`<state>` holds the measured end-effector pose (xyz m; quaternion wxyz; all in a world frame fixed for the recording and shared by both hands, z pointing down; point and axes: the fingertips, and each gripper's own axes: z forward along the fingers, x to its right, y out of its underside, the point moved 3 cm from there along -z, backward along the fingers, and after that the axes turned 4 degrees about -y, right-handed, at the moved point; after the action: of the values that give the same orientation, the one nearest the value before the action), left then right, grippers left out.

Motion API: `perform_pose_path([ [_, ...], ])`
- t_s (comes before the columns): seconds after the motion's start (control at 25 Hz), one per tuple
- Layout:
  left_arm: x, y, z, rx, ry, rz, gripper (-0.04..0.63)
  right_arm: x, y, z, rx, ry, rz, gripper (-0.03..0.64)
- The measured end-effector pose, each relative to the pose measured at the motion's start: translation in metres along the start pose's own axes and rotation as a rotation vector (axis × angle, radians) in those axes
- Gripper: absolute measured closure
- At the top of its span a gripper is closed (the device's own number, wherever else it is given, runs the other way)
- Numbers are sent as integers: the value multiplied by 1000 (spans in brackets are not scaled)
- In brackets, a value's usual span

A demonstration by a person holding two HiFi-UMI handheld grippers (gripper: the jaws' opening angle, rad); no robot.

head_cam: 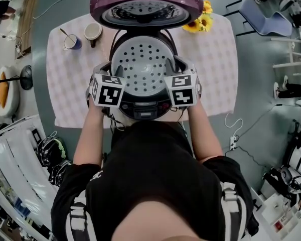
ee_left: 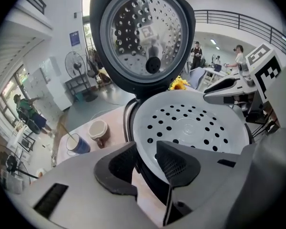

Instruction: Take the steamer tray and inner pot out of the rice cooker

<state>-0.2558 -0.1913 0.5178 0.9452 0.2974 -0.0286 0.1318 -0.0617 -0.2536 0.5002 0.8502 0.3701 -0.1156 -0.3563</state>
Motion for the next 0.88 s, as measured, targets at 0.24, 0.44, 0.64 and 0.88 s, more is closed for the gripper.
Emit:
perform_pose_path([
  [0.24, -5, -6, -16, 55, -19, -24, 475, -3, -9, -11, 51, 18, -7, 538],
  [0.44, -8, -17, -32, 123, -40, -20, 480, -2, -19, -24, 97, 46, -16, 540],
  [0.64, -5, -25, -50, 206, -40, -10, 485, -1, -27, -41, 141, 88, -24, 543],
  [0.88, 4, -45, -75, 323, -27, 31, 489, 5, -33, -75, 208, 175, -11, 546],
])
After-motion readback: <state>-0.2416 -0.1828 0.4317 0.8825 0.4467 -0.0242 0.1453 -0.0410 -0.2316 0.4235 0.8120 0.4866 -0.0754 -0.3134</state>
